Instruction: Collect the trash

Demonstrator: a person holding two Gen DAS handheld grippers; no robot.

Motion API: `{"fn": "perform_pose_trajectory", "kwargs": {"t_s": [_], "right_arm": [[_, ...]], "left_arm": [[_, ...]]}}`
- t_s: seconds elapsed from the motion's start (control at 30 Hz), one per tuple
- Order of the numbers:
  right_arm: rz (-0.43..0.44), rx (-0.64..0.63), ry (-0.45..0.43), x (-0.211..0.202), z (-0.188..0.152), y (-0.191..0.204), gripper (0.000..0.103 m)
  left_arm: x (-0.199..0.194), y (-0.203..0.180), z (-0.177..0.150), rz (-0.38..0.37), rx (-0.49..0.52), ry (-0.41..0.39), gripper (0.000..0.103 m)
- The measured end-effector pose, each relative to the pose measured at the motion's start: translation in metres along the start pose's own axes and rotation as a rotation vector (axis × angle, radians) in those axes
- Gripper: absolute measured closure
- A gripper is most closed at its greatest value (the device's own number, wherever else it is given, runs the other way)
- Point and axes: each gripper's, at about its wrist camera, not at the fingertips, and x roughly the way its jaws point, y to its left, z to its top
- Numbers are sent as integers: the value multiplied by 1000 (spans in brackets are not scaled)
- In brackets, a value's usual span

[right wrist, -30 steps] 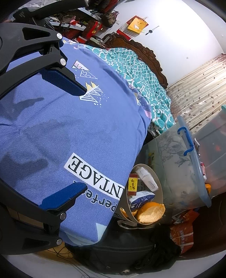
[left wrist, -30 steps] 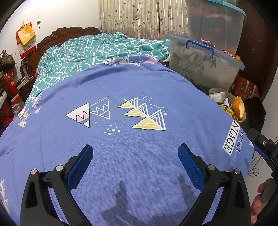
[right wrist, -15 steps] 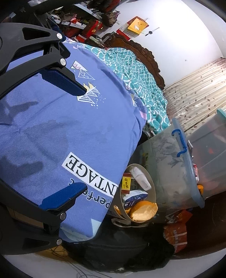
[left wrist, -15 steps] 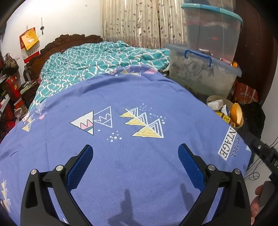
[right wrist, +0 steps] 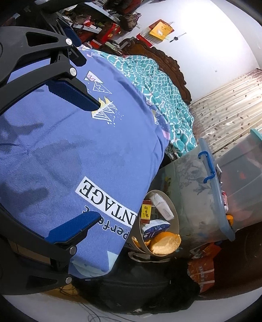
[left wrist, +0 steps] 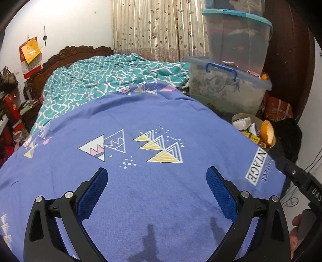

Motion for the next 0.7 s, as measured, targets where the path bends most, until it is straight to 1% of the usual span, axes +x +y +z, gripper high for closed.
{"fn": "perform_pose_trajectory", "kwargs": {"t_s": [0.2, 0.33, 0.5, 0.7], "right_arm": [[-1, -2, 2, -1, -1, 1, 4], [2, -7, 3, -2, -1, 2, 4], [2, -10, -4, -3, -1, 4, 4], [4, -16, -8, -4, -2, 6, 4]], "left_arm": [[-2, 3, 1, 4, -11, -12, 9], [-5, 4, 1, -7, -18, -23, 9], [-8, 2, 2, 32, -6, -35, 9], [-12, 3, 3, 37, -8, -56, 9]]}}
